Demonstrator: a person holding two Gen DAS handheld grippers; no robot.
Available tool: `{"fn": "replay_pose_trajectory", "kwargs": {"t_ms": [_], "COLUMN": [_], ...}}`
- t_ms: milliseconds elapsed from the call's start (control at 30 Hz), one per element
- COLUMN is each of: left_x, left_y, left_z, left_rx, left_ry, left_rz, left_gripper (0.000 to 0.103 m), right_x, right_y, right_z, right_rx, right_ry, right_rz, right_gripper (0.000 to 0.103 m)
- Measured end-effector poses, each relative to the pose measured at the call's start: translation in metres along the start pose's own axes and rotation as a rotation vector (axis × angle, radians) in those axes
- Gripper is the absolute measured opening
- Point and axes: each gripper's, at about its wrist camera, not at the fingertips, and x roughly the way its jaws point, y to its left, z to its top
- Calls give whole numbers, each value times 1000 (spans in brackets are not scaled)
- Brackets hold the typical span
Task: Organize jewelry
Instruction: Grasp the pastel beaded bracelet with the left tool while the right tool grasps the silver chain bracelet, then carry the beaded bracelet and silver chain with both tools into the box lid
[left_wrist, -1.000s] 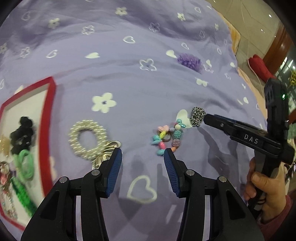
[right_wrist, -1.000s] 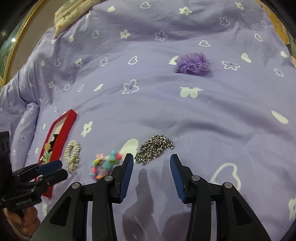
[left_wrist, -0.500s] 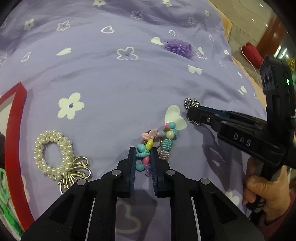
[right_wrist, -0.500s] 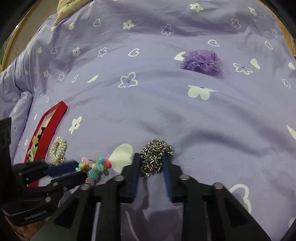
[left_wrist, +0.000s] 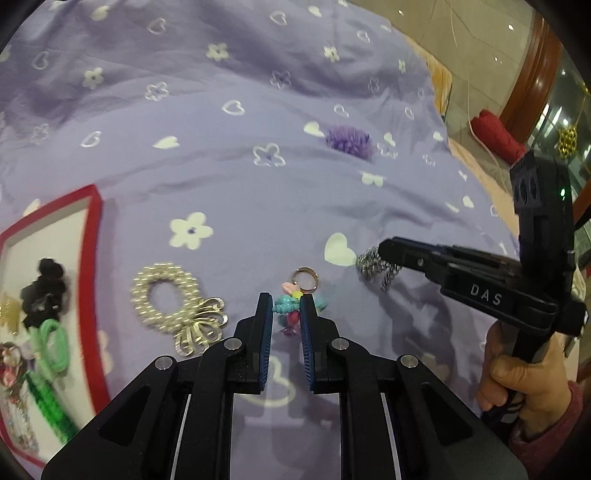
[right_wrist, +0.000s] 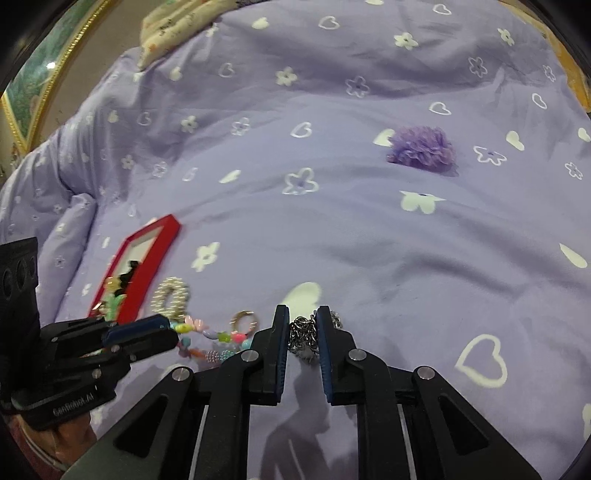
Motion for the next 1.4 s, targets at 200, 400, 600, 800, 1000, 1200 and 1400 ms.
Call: {"fn": "replay_pose_trajectory", "kwargs": {"t_ms": [200,400,600,800,1000,1200,1400], "left_x": [-34,-64,-89,-114,-137,-155,-168], "left_y": [10,27,46,67,87,110,135], "left_z": [-8,-20,-32,-43,-52,-61,-73], "left_rx": [-26,-64,-112,-154,-186,-227,-276], "left_ry": [-47,-83,-114,-145,-176,-196,-206], "left_rz": [12,29,50,71,102,146,182], "left_gripper": [13,13,13,13,13,13,13], "right_x": [-14,-23,-25,-25,-20,-14,-6], "right_y": [18,37,64,95,129,162,191], "right_z": [-2,-3,-7,-10,-14,-15,-17], "right_rx": [-12,-30,-74,-117,-163,-206,-242], "right_ry": [-18,-25,-24,-19,-11,1,16], "right_rz": [46,84,119,156,206,259,305], "right_gripper": [15,15,15,15,15,15,15]}}
